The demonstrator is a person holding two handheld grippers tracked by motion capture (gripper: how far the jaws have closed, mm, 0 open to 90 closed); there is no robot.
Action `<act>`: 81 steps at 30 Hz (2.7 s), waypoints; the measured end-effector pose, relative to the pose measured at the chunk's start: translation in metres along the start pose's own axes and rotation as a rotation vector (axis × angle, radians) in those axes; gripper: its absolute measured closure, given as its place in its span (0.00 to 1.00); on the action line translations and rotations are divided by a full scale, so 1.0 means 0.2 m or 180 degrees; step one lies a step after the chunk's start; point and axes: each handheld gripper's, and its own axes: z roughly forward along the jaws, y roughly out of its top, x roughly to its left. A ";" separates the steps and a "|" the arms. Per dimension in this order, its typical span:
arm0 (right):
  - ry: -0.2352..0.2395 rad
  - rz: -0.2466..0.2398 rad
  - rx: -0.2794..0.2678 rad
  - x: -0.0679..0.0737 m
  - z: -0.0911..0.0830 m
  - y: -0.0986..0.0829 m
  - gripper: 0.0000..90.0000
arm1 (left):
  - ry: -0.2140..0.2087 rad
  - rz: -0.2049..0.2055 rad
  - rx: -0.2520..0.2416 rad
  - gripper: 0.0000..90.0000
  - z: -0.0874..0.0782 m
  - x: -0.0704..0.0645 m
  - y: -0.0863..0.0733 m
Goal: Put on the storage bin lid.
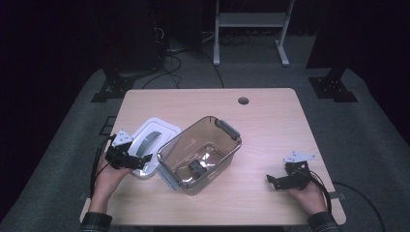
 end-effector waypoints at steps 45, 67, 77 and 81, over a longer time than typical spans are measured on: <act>0.0016 -0.0012 0.0002 0.00 0.00 0.00 0.00 | 0.0139 -0.0139 0.0158 0.20 0.32 0.19 0.02; 0.0024 -0.0019 0.0001 0.00 0.00 0.00 0.00 | 0.0003 -0.0237 0.0224 0.67 0.33 0.17 0.00; 0.0025 -0.0020 0.0001 0.00 0.00 0.00 0.00 | 0.0047 -0.0283 0.0260 0.73 0.31 0.17 0.01; 0.0025 -0.0020 0.0001 0.00 0.00 0.00 0.00 | 0.0037 -0.0298 0.0252 0.73 0.29 0.17 0.02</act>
